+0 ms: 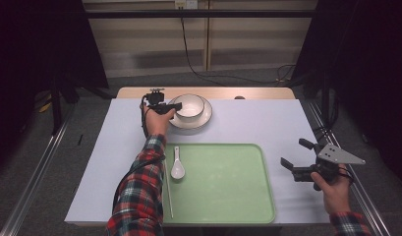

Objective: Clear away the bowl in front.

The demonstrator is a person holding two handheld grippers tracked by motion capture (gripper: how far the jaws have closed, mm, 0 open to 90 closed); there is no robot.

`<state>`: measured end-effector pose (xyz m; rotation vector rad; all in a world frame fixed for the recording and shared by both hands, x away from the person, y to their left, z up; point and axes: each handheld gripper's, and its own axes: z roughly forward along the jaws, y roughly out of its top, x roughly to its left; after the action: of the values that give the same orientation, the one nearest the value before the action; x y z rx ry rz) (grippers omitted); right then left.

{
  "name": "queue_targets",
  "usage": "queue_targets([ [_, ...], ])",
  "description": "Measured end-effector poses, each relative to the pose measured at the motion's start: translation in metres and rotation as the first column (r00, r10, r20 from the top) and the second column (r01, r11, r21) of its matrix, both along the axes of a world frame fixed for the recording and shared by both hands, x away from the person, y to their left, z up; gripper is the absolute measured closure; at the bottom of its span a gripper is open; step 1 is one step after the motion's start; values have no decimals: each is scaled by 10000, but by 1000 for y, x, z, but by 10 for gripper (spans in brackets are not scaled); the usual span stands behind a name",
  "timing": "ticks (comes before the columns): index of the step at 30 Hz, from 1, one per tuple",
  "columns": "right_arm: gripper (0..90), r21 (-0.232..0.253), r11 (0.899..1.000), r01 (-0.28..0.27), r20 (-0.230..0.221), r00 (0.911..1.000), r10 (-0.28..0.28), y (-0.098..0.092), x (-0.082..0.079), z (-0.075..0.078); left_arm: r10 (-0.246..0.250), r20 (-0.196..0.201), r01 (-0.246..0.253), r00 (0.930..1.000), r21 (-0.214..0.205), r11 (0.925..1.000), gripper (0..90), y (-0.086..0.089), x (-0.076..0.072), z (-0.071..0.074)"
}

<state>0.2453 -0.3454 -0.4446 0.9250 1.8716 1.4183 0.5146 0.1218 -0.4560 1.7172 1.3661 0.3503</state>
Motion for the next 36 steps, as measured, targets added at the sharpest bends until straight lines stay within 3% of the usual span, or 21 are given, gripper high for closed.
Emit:
queue_targets([
  [3,23,-7,10000,-3,8,10000,3,0,0,0,54,-12,-54,10000,49,10000,309,-1,1,-1],
  [8,22,3,10000,-6,-6,10000,6,0,0,0,183,-254,-190,9995,-258,9995,388,-4,1,-2],
  [10,22,21,10000,-37,-30,10000,37,0,0,0,219,-311,-222,9993,-94,9997,422,-5,2,-3],
  [16,23,45,9999,-98,-26,9999,98,-1,0,0,393,-515,-404,9979,-211,9990,504,-8,3,-5],
  [31,23,35,10000,-30,48,10000,29,-1,0,0,602,-598,-623,9964,-333,9975,753,-14,6,-8],
  [36,22,70,9999,-100,70,9999,100,-1,0,0,653,-639,-676,9958,-344,9971,786,-14,7,-8],
])
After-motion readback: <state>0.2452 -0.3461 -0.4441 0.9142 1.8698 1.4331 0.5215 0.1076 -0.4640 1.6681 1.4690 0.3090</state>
